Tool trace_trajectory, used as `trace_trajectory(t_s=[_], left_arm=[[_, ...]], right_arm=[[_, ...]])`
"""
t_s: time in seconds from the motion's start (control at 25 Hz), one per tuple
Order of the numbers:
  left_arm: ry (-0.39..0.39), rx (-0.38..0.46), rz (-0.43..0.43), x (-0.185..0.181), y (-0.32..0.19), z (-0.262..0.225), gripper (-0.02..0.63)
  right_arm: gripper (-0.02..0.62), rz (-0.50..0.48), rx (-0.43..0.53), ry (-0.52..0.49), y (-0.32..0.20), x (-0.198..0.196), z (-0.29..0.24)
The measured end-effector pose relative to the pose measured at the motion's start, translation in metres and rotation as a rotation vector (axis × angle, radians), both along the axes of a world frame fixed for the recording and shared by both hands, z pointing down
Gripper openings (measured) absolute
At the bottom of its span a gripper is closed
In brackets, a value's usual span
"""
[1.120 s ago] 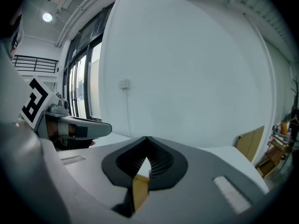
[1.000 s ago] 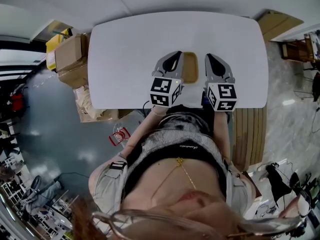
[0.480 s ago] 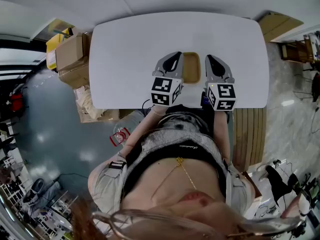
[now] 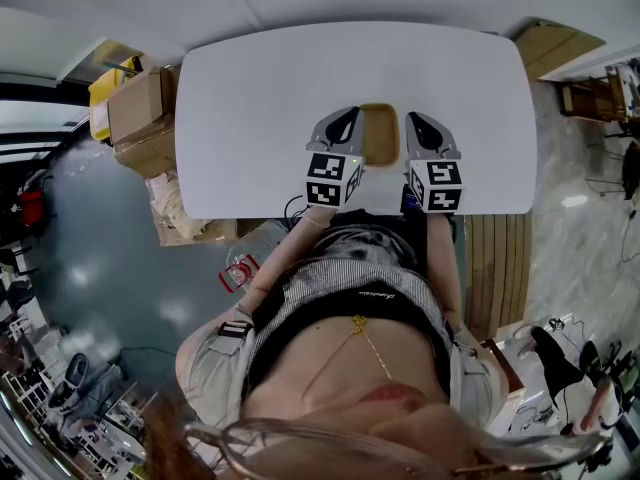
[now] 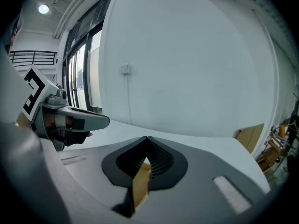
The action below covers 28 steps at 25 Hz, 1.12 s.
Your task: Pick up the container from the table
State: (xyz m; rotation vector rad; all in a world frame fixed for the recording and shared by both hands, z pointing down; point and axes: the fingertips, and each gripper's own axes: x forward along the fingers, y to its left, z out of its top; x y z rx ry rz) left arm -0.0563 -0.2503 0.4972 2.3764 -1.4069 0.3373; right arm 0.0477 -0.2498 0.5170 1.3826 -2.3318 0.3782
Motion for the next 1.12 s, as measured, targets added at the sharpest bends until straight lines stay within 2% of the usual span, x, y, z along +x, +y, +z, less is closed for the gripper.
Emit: trace_trajectory(t_s=[1.12], left_arm=[[-0.081, -0.233, 0.027, -0.008, 0.001, 0.097, 0.0]], right_arm=[[0.025, -0.053, -0.205, 0.139, -0.004, 0.004, 0.093]])
